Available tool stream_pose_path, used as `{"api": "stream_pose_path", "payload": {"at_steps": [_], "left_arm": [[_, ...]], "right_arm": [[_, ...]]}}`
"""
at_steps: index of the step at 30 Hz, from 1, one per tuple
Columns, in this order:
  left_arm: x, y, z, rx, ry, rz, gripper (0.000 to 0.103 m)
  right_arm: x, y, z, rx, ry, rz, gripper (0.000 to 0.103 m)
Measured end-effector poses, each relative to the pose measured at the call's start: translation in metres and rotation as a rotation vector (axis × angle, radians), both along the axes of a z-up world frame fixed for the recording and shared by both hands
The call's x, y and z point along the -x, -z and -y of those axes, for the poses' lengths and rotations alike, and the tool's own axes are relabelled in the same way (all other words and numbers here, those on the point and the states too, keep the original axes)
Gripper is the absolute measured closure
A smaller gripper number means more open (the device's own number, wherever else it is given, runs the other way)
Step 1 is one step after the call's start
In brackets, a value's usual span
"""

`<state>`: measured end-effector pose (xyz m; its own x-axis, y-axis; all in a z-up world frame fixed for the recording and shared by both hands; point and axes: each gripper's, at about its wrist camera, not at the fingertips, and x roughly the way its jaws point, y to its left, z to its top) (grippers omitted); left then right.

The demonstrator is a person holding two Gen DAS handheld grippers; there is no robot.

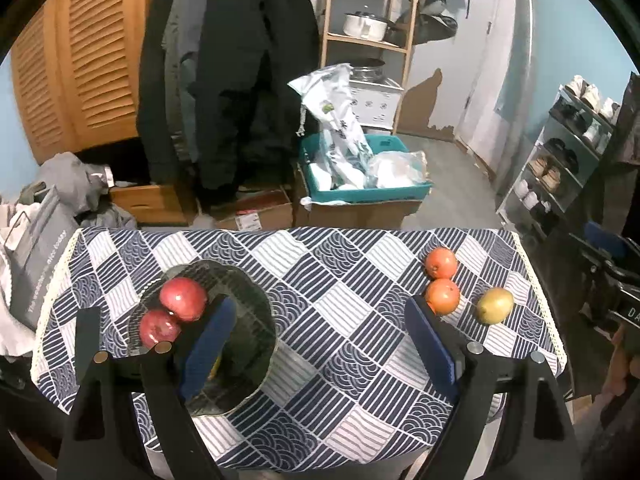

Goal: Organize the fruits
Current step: 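Withdraw both open tools from the bowl toward the remaining fruits, then grasp a small orange with the left tool while the right tool grasps the green mango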

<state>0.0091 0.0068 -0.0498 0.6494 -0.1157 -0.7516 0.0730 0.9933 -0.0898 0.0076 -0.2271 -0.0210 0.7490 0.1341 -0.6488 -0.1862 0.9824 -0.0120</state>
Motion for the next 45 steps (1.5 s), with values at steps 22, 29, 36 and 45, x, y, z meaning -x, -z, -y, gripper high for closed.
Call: {"api": "stream_pose_path", "payload": {"at_steps": [22, 29, 36, 45], "left_arm": [[-0.020, 0.031, 0.069, -0.048, 0.104, -0.072, 0.015], [-0.030, 0.048, 0.089, -0.083, 0.128, -0.089, 0.015], [-0.045, 0.076, 0.109, -0.098, 0.162, -0.150, 0.015], [-0.069, 0.103, 0.124, -0.082, 0.185, -0.214, 0.015]], "right_arm": [[-0.016, 0.046, 0.081, 0.030, 0.157, -0.109, 0.013], [-0.028, 0.068, 0.097, 0.041, 0.192, -0.156, 0.014], [-0.045, 0.103, 0.112, 0.016, 0.214, -0.257, 0.013], [-0.071, 0.150, 0.127, -0.027, 0.238, -0.391, 0.014]]}}
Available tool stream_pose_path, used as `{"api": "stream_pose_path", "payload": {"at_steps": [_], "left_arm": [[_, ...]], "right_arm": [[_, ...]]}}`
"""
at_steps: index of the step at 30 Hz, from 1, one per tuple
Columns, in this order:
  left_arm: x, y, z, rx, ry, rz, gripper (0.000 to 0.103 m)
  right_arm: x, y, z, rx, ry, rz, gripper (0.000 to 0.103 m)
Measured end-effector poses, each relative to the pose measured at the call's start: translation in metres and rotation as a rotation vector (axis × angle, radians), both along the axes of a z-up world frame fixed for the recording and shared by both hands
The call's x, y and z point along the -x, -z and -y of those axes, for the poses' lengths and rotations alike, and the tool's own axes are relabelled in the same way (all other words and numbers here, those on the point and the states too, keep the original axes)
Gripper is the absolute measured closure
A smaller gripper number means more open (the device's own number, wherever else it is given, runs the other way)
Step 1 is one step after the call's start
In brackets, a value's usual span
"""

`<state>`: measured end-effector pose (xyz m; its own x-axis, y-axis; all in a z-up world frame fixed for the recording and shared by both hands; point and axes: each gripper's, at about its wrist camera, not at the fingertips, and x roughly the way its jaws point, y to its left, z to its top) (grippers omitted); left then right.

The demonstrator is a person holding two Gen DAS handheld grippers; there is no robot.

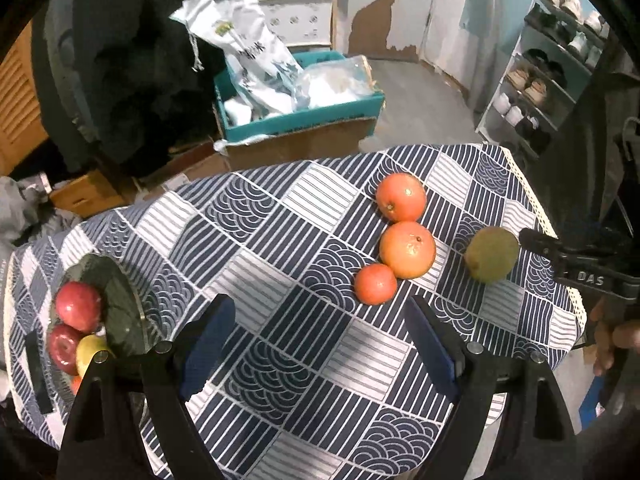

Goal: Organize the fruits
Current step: 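Grasp a small orange with the left tool while the right tool grasps the green mango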

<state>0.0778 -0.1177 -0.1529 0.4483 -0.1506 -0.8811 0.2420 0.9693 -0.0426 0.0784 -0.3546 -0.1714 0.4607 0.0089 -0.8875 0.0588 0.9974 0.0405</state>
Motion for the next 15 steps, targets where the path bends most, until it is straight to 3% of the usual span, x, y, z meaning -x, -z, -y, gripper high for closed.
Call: {"api": "stream_pose_path", "payload": {"at_steps": [15], "left_arm": [[-0.028, 0.071, 0.025, 0.011, 0.017, -0.120, 0.015]], "right_arm": [[-0.022, 0.074, 0.018, -0.071, 0.044, -0.153, 0.013]]}}
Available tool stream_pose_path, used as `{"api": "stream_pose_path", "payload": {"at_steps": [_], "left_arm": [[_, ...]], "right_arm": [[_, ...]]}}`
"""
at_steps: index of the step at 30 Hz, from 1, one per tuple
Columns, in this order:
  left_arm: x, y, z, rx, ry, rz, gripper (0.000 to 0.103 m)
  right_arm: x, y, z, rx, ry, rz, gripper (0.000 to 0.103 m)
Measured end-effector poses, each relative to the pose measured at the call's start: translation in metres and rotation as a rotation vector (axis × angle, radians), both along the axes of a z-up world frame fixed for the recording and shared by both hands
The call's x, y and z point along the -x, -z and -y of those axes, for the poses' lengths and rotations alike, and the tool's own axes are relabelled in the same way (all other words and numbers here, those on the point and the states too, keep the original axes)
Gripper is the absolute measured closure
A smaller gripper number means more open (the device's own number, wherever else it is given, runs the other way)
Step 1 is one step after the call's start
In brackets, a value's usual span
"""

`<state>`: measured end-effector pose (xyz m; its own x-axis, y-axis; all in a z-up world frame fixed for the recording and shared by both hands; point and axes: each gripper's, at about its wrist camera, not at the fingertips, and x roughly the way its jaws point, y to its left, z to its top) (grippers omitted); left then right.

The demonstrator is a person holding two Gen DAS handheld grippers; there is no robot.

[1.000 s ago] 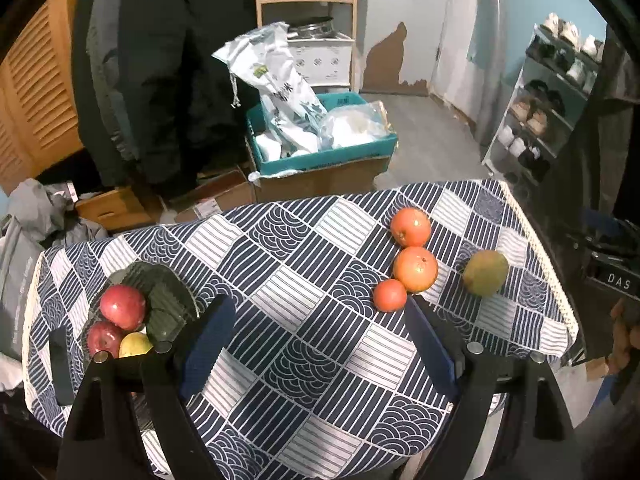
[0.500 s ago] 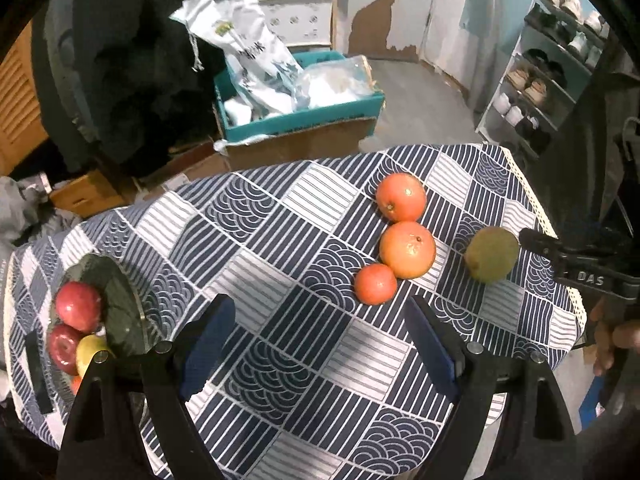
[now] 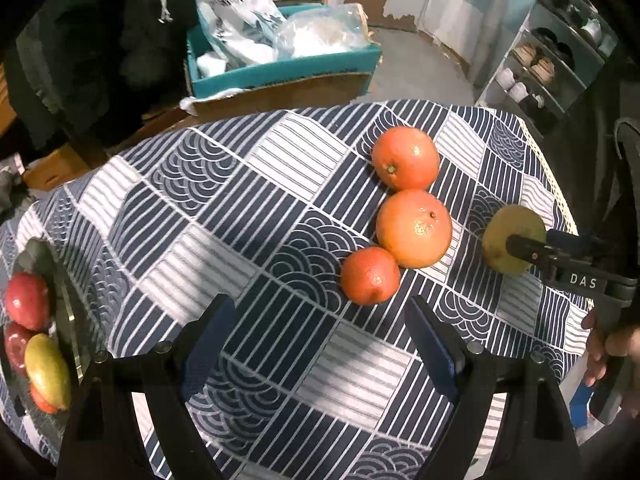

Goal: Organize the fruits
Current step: 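Grasp a small orange with the left tool while the right tool grasps the green mango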

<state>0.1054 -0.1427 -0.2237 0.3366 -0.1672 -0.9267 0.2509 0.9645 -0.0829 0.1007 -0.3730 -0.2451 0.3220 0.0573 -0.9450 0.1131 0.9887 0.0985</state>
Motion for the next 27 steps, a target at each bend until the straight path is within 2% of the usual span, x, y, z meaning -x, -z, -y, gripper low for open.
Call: {"api": "stream_pose_path", "payload": {"at_steps": [7, 17, 20, 21, 27], "left_arm": [[-0.013, 0.023, 0.011, 0.007, -0.005, -0.041, 0.015], [-0.024, 0.041, 0.019, 0.038, 0.009, -0.067, 0.016], [-0.025, 0.044, 0.022, 0.047, 0.019, -0.073, 0.018], [-0.025, 0.045, 0.023, 0.050, 0.022, -0.074, 0.019], [-0.026, 0.052, 0.031, 0.068, 0.049, -0.108, 0.039]], "right_arm": [[-0.010, 0.018, 0.000, -0.016, -0.002, -0.021, 0.013], [-0.013, 0.031, 0.004, -0.043, 0.005, -0.021, 0.014], [-0.013, 0.031, 0.002, -0.049, -0.010, -0.016, 0.018], [-0.014, 0.031, 0.001, -0.045, -0.012, -0.013, 0.018], [-0.014, 0.030, -0.001, -0.039, -0.016, -0.001, 0.019]]}}
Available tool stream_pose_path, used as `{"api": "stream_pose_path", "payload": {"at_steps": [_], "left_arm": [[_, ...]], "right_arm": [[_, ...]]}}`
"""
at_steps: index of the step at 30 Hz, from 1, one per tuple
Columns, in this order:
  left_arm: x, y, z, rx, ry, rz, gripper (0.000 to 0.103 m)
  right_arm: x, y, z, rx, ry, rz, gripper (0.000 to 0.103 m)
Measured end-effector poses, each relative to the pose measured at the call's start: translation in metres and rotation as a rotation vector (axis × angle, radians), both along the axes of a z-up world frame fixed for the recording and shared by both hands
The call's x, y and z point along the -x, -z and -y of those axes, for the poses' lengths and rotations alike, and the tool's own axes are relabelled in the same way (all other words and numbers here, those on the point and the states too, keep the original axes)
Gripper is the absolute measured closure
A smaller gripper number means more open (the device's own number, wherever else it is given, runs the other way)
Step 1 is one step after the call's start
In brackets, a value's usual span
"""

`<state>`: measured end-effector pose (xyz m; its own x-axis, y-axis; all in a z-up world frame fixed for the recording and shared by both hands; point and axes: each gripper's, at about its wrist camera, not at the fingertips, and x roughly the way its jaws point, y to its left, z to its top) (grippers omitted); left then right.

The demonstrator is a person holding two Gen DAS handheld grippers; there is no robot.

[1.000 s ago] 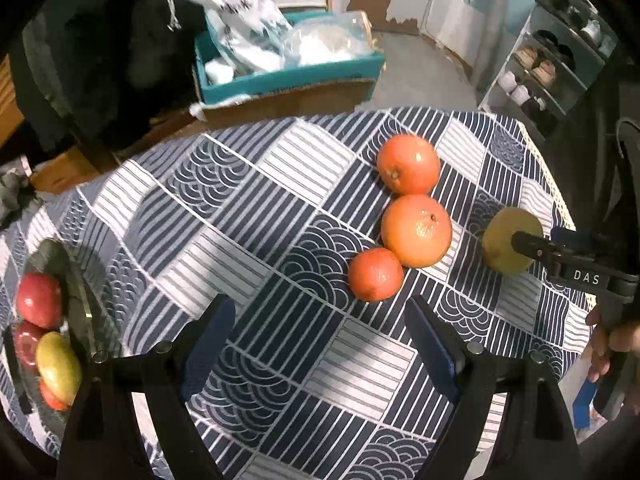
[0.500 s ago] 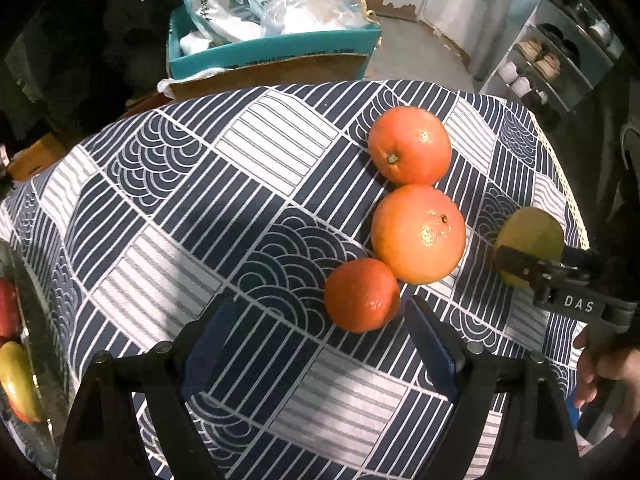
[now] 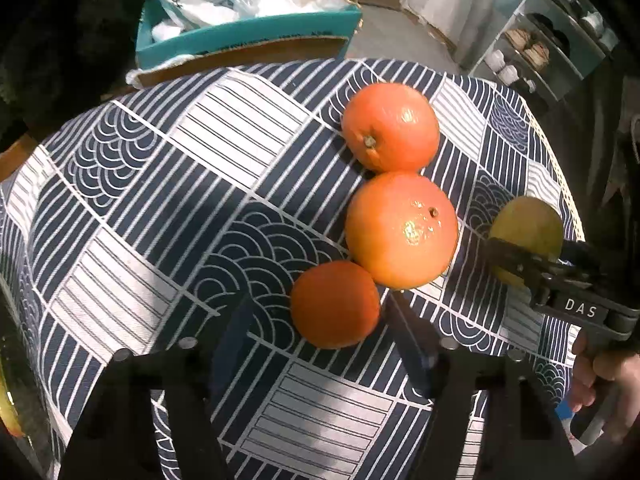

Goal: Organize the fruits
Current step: 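Grasp a small orange with the left tool while the right tool grasps the green mango, then lift and carry the orange and green mango toward the glass bowl with both tools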

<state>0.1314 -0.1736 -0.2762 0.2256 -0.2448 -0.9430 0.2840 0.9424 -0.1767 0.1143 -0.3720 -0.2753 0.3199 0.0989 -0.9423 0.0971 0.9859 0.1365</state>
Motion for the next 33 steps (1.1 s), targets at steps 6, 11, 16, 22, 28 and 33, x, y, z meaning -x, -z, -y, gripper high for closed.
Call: {"api": "stream_pose_path", "payload": {"at_steps": [6, 11, 16, 22, 28, 33], "left_arm": [[0.002, 0.005, 0.001, 0.039, 0.029, -0.021, 0.057], [0.007, 0.002, 0.002, 0.005, 0.038, 0.018, 0.058], [0.015, -0.006, -0.003, -0.013, 0.033, 0.060, 0.058], [0.025, -0.026, -0.014, -0.011, 0.023, 0.106, 0.058], [0.032, -0.046, -0.020, -0.010, 0.013, 0.142, 0.059], [0.039, -0.064, -0.029, 0.007, -0.001, 0.159, 0.059]], "right_arm": [[0.006, -0.002, -0.001, 0.021, -0.006, 0.013, 0.020], [0.011, -0.004, -0.003, 0.039, -0.011, 0.029, 0.020], [0.014, -0.014, -0.006, 0.043, -0.013, 0.072, 0.020], [0.017, -0.029, -0.011, 0.044, -0.014, 0.111, 0.020], [0.023, -0.049, -0.021, 0.051, -0.028, 0.151, 0.020], [0.026, -0.067, -0.031, 0.059, -0.046, 0.186, 0.020]]}}
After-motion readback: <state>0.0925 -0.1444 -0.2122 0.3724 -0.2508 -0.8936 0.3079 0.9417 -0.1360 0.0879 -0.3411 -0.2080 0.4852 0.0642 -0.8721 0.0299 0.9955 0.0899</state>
